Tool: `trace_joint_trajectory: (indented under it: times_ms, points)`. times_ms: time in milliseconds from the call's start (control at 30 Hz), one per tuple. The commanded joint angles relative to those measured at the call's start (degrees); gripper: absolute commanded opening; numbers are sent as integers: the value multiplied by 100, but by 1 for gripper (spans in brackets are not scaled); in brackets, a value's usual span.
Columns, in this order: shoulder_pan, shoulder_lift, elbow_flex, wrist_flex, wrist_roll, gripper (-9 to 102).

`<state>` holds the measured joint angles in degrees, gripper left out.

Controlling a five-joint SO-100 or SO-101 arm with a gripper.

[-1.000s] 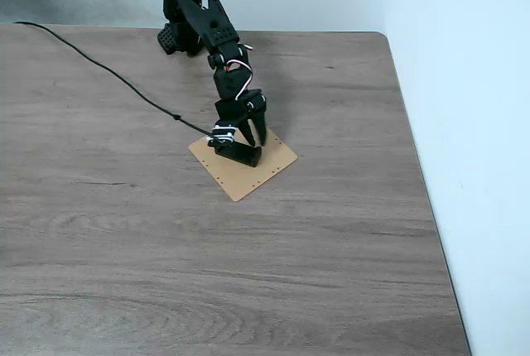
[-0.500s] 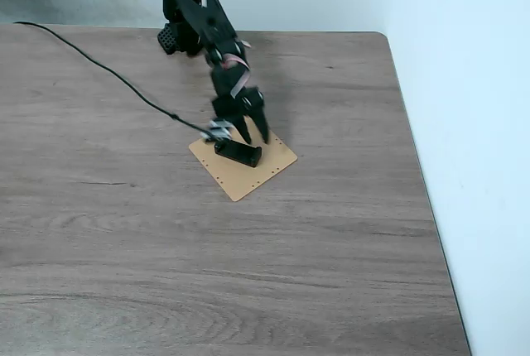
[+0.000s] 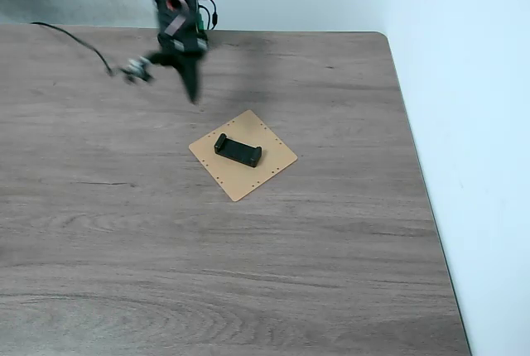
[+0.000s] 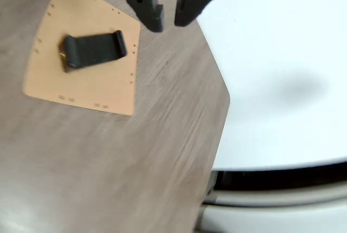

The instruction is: Grasp a black block and then place it on the board.

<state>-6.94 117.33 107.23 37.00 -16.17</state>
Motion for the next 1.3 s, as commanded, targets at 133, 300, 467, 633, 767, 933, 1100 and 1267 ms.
trace_joint_trajectory:
  times_ms: [133,300,467,633,767,933,1100,1267]
  points:
    - [642,1635,1644,141,246,0]
    - [826,2760,2944,18,431,0]
    - [932,3727,3832,79,1011,0]
    - [870,4729,4764,255,1828,0]
    - [729,5607,5643,404,1969,0]
    - [703,6442,6416,598,1793,0]
    - [659,6979,6785,896,1784,0]
    - [624,7330,7040,1090,1775,0]
